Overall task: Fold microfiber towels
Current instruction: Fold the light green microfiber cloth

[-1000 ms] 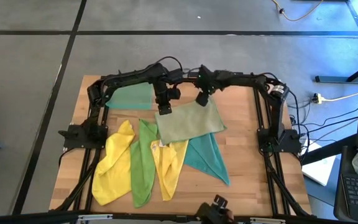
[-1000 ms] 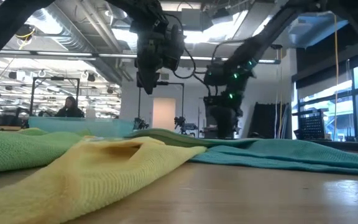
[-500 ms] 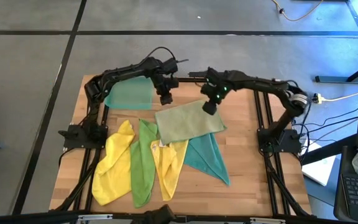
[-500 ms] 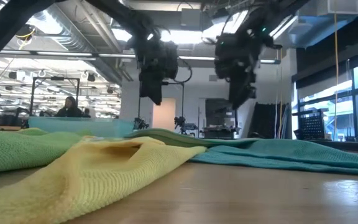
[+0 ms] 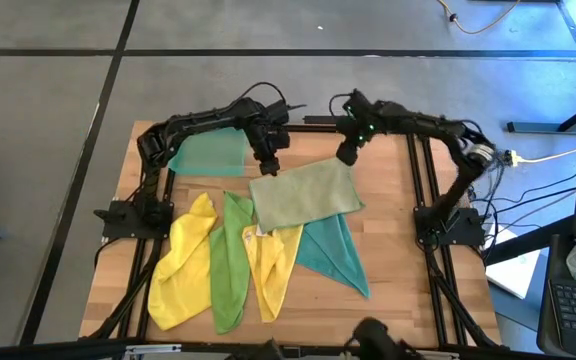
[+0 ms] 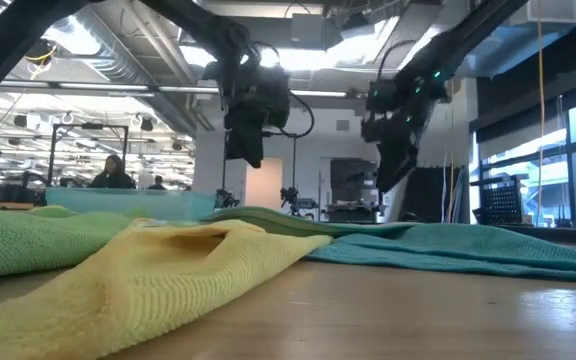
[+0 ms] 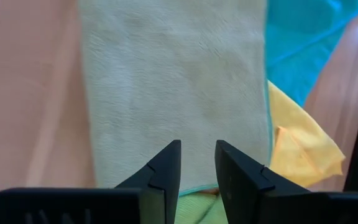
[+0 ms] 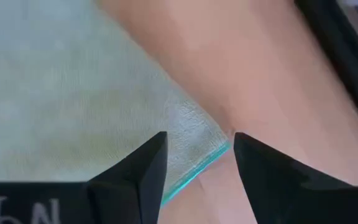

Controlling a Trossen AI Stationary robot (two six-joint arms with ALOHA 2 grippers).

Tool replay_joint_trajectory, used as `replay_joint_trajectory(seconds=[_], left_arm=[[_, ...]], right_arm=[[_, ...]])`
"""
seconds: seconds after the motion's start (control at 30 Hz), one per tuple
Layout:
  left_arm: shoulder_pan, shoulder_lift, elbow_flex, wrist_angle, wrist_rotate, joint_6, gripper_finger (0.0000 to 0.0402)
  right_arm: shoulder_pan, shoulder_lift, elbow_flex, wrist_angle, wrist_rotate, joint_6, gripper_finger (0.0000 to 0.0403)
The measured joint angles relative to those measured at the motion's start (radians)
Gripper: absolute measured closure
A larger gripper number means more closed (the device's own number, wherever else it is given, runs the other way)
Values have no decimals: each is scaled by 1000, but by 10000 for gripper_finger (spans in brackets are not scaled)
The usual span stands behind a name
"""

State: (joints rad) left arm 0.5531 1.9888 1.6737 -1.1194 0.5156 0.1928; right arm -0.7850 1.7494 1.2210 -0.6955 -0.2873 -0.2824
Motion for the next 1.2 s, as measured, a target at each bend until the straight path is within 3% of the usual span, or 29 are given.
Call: replay_joint_trajectory(seconds=[0.17, 0.4, 0.73, 1.2], left_arm=[[-34, -22, -1, -55, -7, 6, 312], [-31, -145, -2, -69, -33, -47, 313], [-28, -313, -1, 10, -106, -136, 313], [-28, -383, -1, 14, -123, -184, 313]], right_arm=[[-32, 163, 156, -136, -66, -158, 215], [-94, 282, 274, -196, -119, -162, 215], [-109, 318, 280, -254, -130, -289, 215], [-64, 345, 244, -263, -129, -336, 214]])
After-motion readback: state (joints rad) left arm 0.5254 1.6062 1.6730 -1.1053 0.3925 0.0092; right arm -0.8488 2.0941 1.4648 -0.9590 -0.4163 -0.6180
